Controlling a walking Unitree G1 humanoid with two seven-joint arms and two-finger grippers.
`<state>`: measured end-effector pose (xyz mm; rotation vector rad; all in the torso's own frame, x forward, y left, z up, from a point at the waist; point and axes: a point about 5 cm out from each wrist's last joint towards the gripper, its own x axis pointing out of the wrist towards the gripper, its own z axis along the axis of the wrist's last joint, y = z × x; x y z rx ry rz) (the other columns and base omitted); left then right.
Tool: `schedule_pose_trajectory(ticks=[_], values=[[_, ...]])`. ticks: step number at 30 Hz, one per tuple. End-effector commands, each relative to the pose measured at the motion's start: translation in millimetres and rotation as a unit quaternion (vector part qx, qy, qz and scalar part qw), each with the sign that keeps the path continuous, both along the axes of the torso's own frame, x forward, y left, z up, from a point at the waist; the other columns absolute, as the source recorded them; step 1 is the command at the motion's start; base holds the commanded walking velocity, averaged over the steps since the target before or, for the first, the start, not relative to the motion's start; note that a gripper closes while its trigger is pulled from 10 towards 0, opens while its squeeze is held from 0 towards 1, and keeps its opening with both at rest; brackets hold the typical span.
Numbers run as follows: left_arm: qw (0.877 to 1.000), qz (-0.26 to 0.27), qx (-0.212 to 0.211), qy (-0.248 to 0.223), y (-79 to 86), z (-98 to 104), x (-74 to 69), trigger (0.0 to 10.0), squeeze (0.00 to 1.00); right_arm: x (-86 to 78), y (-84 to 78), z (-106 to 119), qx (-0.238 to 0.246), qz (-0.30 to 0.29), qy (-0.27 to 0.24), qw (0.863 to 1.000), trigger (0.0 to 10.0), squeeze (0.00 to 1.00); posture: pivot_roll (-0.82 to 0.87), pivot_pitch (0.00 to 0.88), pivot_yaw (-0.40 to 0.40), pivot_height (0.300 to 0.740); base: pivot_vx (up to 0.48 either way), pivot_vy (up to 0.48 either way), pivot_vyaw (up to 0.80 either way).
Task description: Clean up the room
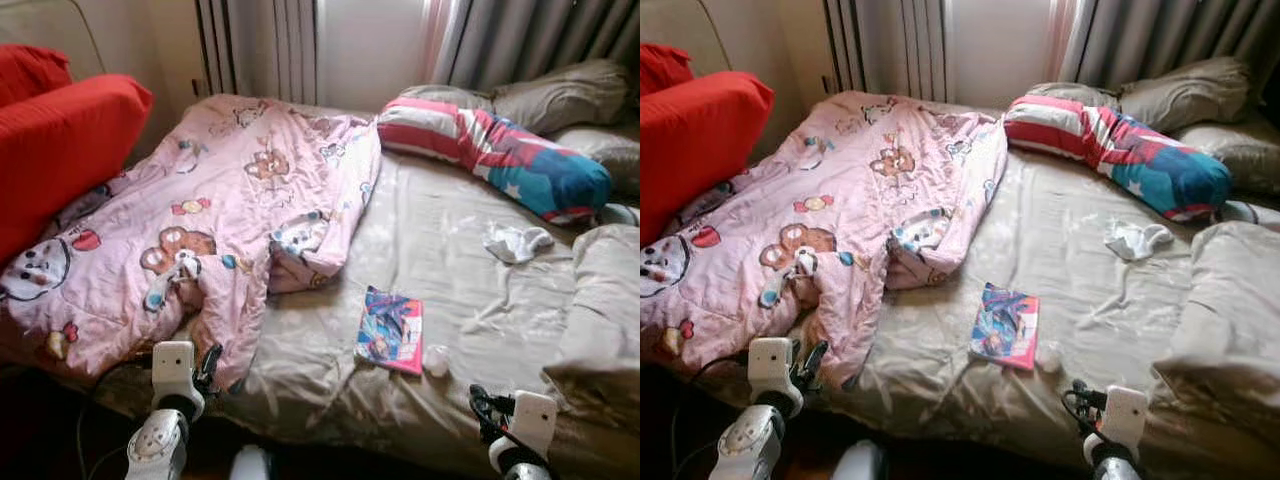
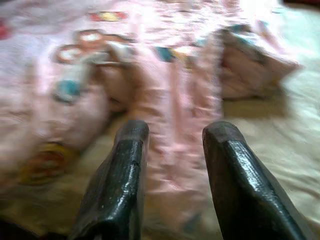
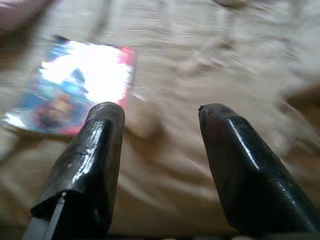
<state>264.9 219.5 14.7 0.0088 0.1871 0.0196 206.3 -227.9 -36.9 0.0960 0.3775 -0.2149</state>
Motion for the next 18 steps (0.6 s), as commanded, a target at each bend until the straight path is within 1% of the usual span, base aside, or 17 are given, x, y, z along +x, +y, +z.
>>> schedule_pose_trajectory(ticks=[1,5,11,13,15,18], values=[[1.000,0.001,0.002,-0.002,2.5,1,-0.3,10.0,0.00,2.4,0.0,1,0.007,-0.002,-0.001,1.000,10.0,0.00,0.01,0.000,-0.026,0.648,0.371,0.000,0.00],[1.000,-0.005,0.003,0.002,1.6,0,-0.5,10.0,0.00,6.9,-4.3,4,0.009,-0.018,-0.008,1.000,10.0,0.00,0.00,0.000,-0.015,0.648,0.381,0.000,0.00],[1.000,-0.008,0.003,0.001,0.8,2,2.4,10.0,0.00,12.1,-4.9,7,0.010,-0.027,-0.015,0.999,10.0,0.00,0.00,0.000,-0.012,0.648,0.384,0.000,0.00],[1.000,-0.011,0.002,0.001,-0.2,2,3.7,10.0,0.00,12.3,-6.8,7,0.008,-0.044,-0.010,0.999,10.0,0.00,0.00,0.005,-0.012,0.648,0.381,0.000,0.00],[1.000,-0.014,0.002,0.002,-0.9,2,3.5,10.0,0.00,10.5,-10.3,5,0.008,-0.060,-0.003,0.998,10.0,0.00,0.00,0.011,-0.011,0.648,0.285,0.000,0.00],[1.000,-0.016,0.001,0.003,-1.6,1,2.6,10.0,0.00,8.3,-14.4,4,0.012,-0.078,0.002,0.997,10.0,0.00,0.01,0.019,-0.010,0.648,0.000,0.000,0.00]])
